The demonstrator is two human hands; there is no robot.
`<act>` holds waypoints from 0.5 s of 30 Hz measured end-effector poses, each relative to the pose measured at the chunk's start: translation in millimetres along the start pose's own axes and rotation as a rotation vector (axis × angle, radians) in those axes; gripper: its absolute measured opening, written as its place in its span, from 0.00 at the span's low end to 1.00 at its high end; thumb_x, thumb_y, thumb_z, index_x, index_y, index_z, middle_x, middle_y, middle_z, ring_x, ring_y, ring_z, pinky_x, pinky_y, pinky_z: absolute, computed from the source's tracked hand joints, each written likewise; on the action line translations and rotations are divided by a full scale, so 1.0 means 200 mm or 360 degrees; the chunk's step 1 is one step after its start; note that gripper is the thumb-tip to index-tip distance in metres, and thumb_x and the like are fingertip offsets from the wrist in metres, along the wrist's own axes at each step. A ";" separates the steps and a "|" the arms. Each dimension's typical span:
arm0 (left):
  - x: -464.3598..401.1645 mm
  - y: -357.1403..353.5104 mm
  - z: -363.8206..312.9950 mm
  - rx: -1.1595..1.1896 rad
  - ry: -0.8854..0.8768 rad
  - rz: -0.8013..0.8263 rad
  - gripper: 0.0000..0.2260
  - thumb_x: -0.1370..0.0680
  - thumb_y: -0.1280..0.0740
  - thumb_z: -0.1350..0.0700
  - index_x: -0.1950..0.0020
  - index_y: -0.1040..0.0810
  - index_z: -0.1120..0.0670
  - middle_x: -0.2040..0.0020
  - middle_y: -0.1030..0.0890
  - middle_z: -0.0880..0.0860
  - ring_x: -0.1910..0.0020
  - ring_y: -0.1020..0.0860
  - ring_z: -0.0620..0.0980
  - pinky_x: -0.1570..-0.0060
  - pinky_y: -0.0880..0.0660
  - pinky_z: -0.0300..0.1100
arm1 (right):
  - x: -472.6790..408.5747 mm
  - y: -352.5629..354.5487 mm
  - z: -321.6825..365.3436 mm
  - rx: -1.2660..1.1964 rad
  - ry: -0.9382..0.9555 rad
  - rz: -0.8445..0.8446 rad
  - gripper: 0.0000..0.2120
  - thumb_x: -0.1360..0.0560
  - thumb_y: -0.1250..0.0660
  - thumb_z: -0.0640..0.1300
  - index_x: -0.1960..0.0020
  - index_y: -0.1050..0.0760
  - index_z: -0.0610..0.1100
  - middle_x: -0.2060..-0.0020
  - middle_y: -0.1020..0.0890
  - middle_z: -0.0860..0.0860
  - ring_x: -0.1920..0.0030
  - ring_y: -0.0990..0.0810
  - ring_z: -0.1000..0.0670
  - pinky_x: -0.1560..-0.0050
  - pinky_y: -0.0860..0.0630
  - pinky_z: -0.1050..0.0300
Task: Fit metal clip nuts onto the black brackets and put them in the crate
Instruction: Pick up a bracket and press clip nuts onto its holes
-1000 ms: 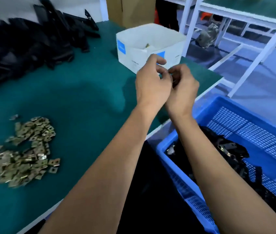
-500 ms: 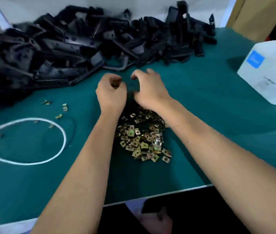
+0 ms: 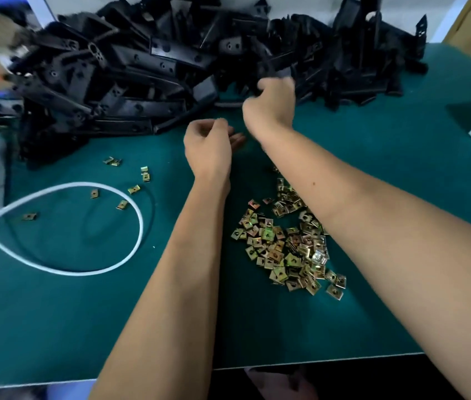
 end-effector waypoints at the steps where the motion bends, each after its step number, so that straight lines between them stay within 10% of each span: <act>1: 0.00 -0.03 0.02 0.0027 0.0072 0.0064 0.03 0.19 0.34 0.61 0.50 0.24 0.61 0.59 0.19 0.58 0.69 0.17 0.47 0.59 0.17 0.43 | 0.02 0.07 0.02 -0.0055 0.0069 -0.0165 0.16 0.20 0.37 0.34 0.34 0.23 0.38 0.29 0.32 0.46 0.39 0.23 0.45 0.47 0.31 0.63; 6: 0.08 -0.19 0.08 0.0237 0.0427 0.0478 0.17 0.16 0.36 0.49 0.41 0.23 0.64 0.56 0.15 0.57 0.55 0.15 0.51 0.48 0.18 0.44 | 0.16 0.30 0.14 -0.0170 0.0482 -0.0529 0.21 0.20 0.36 0.34 0.27 0.27 0.37 0.28 0.31 0.44 0.34 0.26 0.52 0.39 0.34 0.74; 10: 0.12 -0.26 0.07 0.0440 0.0519 0.0738 0.21 0.17 0.36 0.41 0.44 0.17 0.59 0.52 0.16 0.56 0.49 0.17 0.52 0.38 0.21 0.47 | 0.24 0.21 0.07 -0.0716 0.0399 0.0064 0.16 0.21 0.36 0.33 0.35 0.19 0.38 0.39 0.19 0.47 0.39 0.18 0.49 0.35 0.22 0.51; 15: 0.08 -0.20 0.04 0.0543 0.0342 0.0523 0.05 0.15 0.36 0.57 0.48 0.22 0.57 0.47 0.13 0.56 0.53 0.15 0.52 0.49 0.18 0.46 | 0.31 0.19 -0.07 -0.0657 0.0470 0.0494 0.17 0.24 0.37 0.31 0.48 0.13 0.45 0.46 0.14 0.54 0.43 0.16 0.56 0.41 0.18 0.51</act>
Point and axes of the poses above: each hand's wrist, its own x-axis away from the middle knuckle, its own y-axis out of the back of the hand, z = x × y, the point moved 9 cm from there along -x, towards the middle knuckle
